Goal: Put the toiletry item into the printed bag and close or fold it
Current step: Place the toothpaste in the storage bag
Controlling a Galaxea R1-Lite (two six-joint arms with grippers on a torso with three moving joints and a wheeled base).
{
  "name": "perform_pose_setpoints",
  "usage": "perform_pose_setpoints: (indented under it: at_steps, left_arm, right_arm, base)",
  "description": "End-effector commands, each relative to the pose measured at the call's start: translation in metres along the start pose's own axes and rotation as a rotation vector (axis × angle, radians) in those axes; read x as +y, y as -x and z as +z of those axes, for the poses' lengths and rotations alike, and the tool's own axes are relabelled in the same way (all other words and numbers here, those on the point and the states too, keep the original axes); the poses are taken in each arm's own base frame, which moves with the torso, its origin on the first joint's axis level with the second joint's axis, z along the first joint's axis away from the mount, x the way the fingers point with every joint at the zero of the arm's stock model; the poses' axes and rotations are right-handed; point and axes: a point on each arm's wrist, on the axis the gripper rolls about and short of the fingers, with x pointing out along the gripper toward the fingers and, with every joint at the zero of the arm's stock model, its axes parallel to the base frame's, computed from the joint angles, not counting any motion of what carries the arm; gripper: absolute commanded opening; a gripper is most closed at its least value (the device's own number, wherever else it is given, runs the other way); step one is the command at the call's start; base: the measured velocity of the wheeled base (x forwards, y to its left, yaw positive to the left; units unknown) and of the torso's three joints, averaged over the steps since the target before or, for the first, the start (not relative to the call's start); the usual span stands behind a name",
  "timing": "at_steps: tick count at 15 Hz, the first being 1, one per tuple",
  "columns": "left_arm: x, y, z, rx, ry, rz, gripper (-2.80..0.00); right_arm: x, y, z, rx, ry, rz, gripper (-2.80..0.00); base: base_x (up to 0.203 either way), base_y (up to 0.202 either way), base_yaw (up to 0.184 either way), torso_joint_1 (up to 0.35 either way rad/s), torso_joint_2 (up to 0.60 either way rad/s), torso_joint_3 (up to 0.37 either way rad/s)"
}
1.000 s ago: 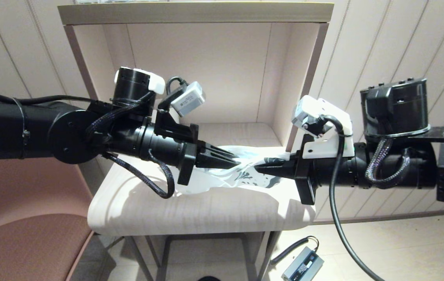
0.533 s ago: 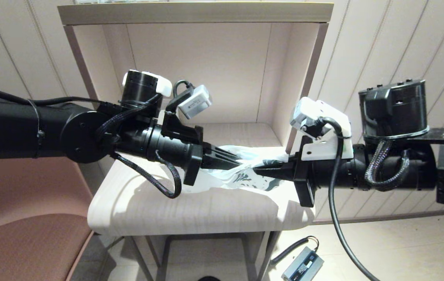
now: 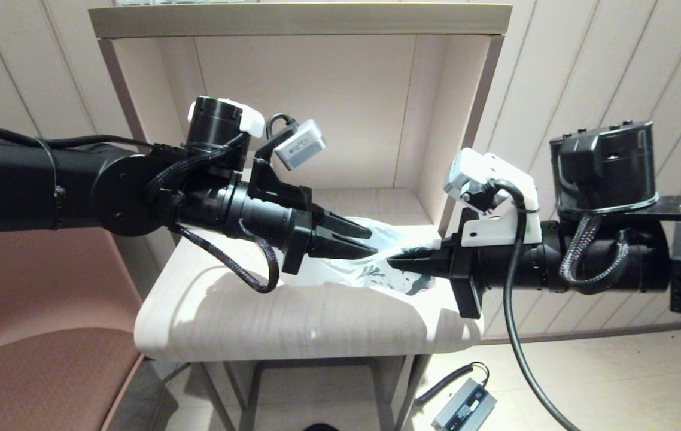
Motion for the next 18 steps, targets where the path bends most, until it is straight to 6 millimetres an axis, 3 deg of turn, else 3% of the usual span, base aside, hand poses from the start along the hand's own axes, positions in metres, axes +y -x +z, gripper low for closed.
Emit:
perform_pose_setpoints:
  at_steps: [1, 6, 13, 14, 18]
  left_arm:
    - [-0.002, 0.002, 0.002, -0.005, -0.007, -0.005, 0.0]
    - [-0.022, 0.02, 0.007, -0.015, -0.021, 0.003, 0.0]
    - [-0.069, 0.075, 0.016, -0.051, -0.06, 0.084, 0.0]
    - [-0.076, 0.085, 0.014, -0.054, -0.06, 0.104, -2.8]
    - [-0.089, 0.122, -0.016, -0.034, 0.007, 0.226, -2.8]
  right_arm:
    - [0.0, 0.0, 0.0, -0.002, 0.003, 0.003, -2.8]
    - [0.0, 0.003, 0.001, -0.006, 0.002, -0.001, -2.8]
    - [0.001, 0.01, 0.004, -0.005, -0.006, -0.003, -2.8]
    - [0.001, 0.012, 0.005, -0.009, -0.005, -0.004, -2.8]
    - [0.004, 0.02, 0.012, -0.028, -0.028, -0.008, -2.8]
  base:
    - [0.0, 0.0, 0.0, 0.0, 0.0, 0.0]
    - [0.0, 0.0, 0.0, 0.0, 0.0, 0.0]
    - [0.0, 0.0, 0.0, 0.0, 0.0, 0.0]
    - [0.0, 0.0, 0.0, 0.0, 0.0, 0.0]
    - [0.0, 0.0, 0.0, 0.0, 0.0, 0.0]
